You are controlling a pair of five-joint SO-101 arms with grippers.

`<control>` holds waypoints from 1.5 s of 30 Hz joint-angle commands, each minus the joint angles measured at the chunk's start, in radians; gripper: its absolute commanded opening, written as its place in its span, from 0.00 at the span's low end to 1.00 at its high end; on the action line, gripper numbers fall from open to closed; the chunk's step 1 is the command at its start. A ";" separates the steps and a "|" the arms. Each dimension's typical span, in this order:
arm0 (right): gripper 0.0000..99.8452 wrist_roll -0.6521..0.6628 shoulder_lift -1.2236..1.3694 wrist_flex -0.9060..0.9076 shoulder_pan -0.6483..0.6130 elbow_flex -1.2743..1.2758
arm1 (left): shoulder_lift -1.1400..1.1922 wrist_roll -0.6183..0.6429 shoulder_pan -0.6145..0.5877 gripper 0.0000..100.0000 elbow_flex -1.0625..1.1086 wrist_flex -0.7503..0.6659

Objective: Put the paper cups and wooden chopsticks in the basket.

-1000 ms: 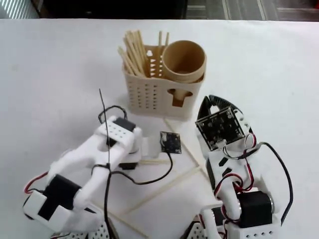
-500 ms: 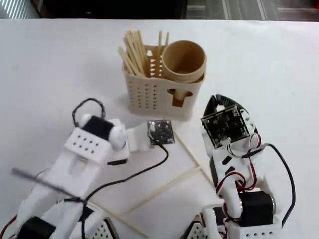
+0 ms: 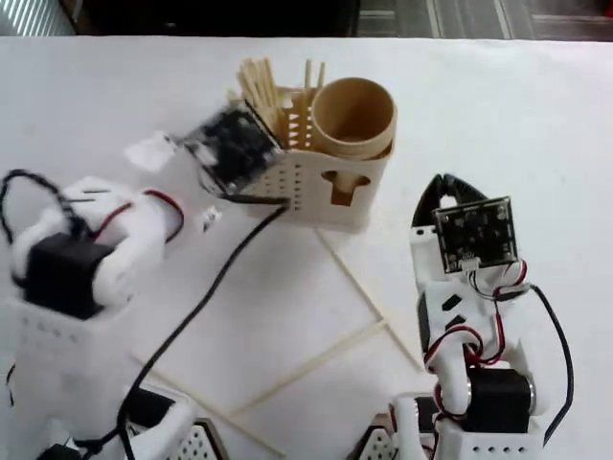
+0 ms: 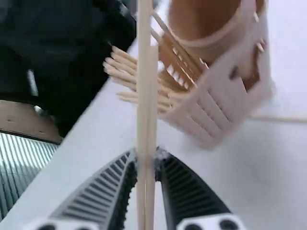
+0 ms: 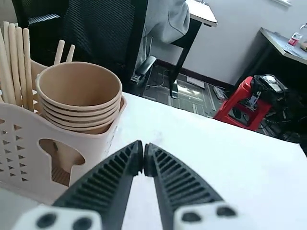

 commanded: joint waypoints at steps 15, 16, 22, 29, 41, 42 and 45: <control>0.02 -0.014 -0.001 -0.087 0.010 0.078 | 0.165 0.516 0.105 0.02 -0.120 -0.744; 0.02 -0.014 -0.001 -0.088 0.010 0.083 | 0.194 0.537 0.105 0.02 -0.120 -0.773; 0.02 -0.014 -0.001 -0.090 0.010 0.094 | 0.363 0.577 0.105 0.02 -0.114 -0.850; 0.02 -0.014 -0.001 -0.090 0.010 0.094 | 0.438 0.583 0.087 0.21 -0.121 -0.755; 0.02 0.089 -0.001 -0.079 -0.039 0.089 | 0.145 0.574 -0.058 0.19 -0.195 -0.361; 0.02 0.117 -0.001 -0.070 -0.039 0.086 | 0.110 0.574 -0.067 0.19 -0.195 -0.325; 0.02 0.170 0.001 0.013 -0.041 0.029 | 0.018 0.575 -0.110 0.19 -0.193 -0.215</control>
